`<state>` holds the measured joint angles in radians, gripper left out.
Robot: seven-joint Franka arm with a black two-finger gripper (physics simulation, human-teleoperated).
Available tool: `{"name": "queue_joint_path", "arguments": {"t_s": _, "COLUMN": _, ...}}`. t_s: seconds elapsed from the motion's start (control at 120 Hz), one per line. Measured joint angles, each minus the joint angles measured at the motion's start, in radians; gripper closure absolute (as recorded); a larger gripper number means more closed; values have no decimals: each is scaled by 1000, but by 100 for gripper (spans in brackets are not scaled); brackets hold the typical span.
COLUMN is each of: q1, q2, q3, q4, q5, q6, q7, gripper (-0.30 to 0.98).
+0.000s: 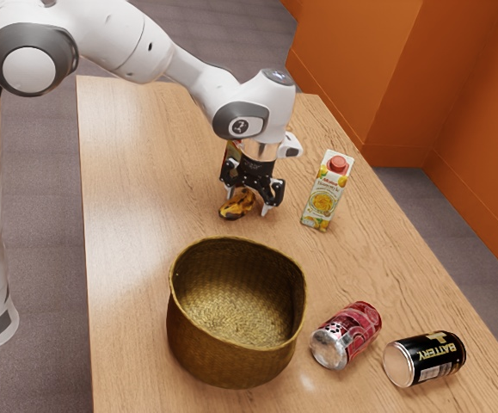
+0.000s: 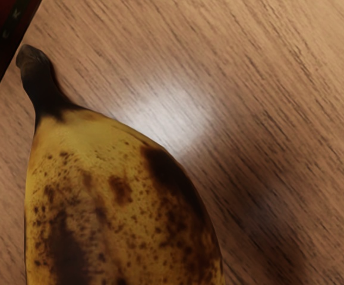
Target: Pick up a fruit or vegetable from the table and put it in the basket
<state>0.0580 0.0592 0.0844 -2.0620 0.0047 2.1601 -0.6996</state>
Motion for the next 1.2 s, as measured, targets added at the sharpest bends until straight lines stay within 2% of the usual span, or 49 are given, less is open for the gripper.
{"name": "queue_joint_path", "arguments": {"t_s": 0.142, "q1": 0, "q2": 1, "q3": 0, "q4": -1, "q5": -1, "q6": 1, "q7": 0, "gripper": 0}}
{"name": "queue_joint_path", "arguments": {"t_s": 0.425, "q1": 0, "q2": 2, "q3": 0, "q4": -1, "q5": 0, "q6": 0, "q7": -1, "gripper": 13}}
{"name": "queue_joint_path", "arguments": {"t_s": 1.2, "q1": 0, "q2": 1, "q3": 0, "q4": -1, "q5": 2, "q6": -1, "q7": 0, "gripper": 33}}
